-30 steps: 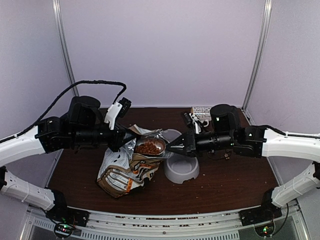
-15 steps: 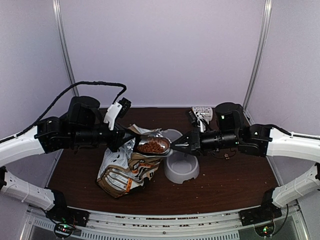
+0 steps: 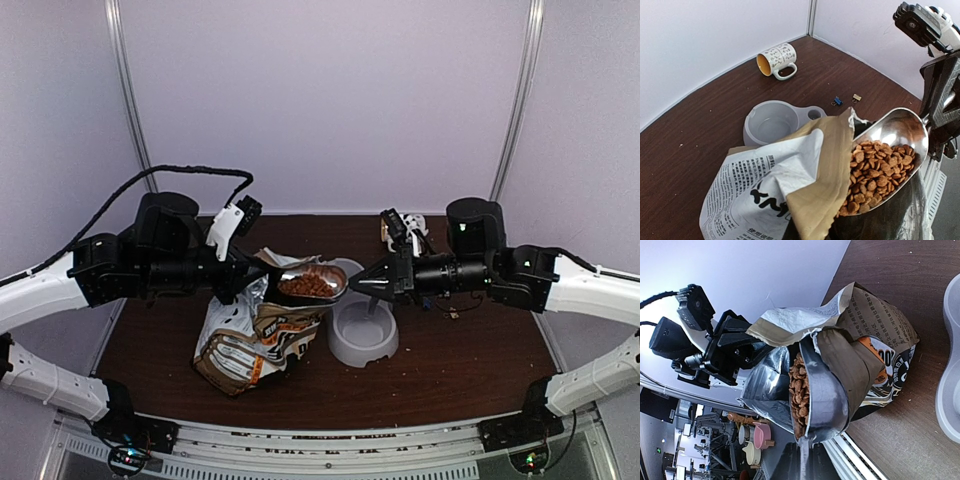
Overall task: Serve the pet food
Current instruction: Place the pet food in the pet food bowl.
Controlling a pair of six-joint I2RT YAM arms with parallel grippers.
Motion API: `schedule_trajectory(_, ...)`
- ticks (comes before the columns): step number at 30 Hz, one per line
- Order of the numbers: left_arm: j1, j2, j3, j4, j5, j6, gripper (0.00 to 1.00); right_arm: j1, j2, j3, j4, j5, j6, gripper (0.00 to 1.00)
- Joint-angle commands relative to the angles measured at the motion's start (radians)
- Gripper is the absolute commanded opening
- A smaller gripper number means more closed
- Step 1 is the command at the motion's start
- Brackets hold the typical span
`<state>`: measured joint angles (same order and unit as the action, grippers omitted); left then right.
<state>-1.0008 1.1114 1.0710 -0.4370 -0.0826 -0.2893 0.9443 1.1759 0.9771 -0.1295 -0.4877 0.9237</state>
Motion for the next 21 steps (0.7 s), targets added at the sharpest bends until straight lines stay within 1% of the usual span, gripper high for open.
schedule_trajectory(1,-0.001,-0.033,0.054,0.107,-0.081,-0.009,0.0,-0.016,0.002,0.009,0.057,-0.037,0.006,0.0)
schedule_trajectory(3,0.001,-0.026,0.07,0.067,-0.167,-0.047,0.0,-0.015,-0.008,0.011,0.064,-0.055,0.005,0.0)
schedule_trajectory(5,0.014,-0.025,0.074,0.048,-0.192,-0.074,0.0,-0.016,-0.021,0.011,0.079,-0.07,0.013,0.0)
schedule_trajectory(12,0.021,-0.038,0.065,0.109,-0.131,-0.069,0.0,-0.019,-0.036,-0.008,0.159,-0.098,0.074,0.0)
schedule_trajectory(21,0.022,-0.037,0.082,0.093,-0.161,-0.073,0.0,-0.03,-0.076,-0.021,0.226,-0.092,0.143,0.0)
